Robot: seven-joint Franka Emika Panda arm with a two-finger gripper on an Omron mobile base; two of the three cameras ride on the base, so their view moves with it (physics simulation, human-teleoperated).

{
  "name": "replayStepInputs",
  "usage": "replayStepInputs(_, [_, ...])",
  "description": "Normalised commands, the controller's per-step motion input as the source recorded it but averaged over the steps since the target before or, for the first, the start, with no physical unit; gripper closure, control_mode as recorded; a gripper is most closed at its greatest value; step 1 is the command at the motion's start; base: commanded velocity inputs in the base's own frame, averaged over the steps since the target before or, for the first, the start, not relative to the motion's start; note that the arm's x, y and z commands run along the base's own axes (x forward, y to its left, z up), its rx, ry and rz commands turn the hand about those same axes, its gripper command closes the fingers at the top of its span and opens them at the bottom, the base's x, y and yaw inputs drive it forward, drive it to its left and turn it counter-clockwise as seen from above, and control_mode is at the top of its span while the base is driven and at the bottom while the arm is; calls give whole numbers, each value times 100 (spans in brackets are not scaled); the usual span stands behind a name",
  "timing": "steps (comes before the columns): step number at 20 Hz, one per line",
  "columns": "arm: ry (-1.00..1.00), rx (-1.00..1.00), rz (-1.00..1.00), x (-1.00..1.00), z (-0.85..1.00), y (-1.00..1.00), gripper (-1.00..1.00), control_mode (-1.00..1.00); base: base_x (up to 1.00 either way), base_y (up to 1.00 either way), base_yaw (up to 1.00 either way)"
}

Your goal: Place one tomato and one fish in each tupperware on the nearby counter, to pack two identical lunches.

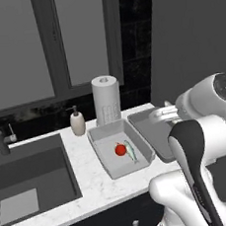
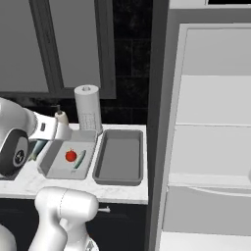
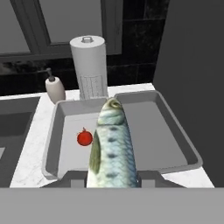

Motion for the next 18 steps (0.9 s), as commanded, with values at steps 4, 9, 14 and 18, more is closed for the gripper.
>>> replayStepInputs(4, [-2,-1,16,43,-54,-38,100,-100,0,0,0])
replayStepInputs(9, [1,-18,31,69,-83,-52,100,-100,0,0,0])
replayStepInputs(14, [10,-15,9,60,-52,-3,100,-100,0,0,0])
replayStepInputs(18, [7,-3,0,41,-44,0,100,-100,0,0,0])
